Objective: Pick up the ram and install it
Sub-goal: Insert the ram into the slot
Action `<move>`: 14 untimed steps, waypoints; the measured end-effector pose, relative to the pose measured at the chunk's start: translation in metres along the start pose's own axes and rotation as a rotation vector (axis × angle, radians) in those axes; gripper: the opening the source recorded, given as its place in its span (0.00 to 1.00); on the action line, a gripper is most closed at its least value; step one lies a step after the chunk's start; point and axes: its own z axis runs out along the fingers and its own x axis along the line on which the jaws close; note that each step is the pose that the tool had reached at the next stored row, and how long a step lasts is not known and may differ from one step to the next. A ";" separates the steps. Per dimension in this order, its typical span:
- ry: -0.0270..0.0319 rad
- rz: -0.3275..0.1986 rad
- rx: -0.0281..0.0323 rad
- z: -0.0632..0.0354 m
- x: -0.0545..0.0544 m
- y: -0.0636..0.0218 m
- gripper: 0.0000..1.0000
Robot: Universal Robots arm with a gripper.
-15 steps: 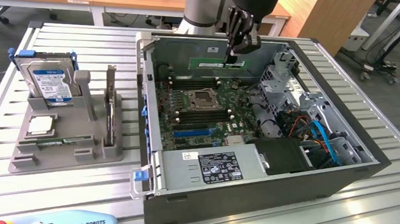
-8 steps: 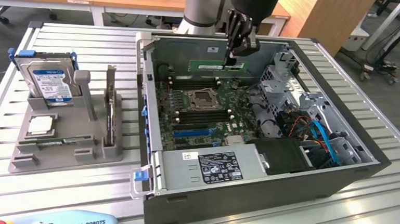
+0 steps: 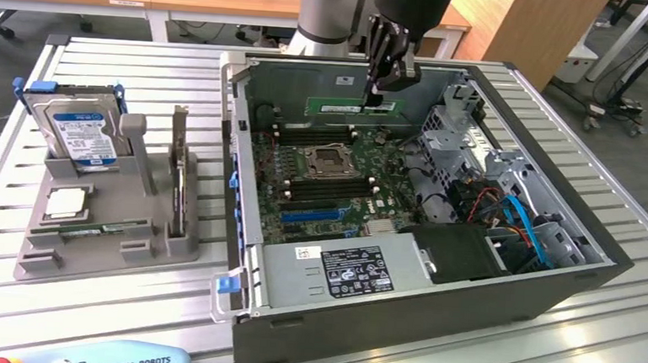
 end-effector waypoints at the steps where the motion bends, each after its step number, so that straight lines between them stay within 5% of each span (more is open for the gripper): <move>1: 0.0000 0.000 0.0000 0.0000 0.000 0.0000 0.12; 14: 0.0000 0.000 0.0004 0.0124 0.001 -0.0005 0.12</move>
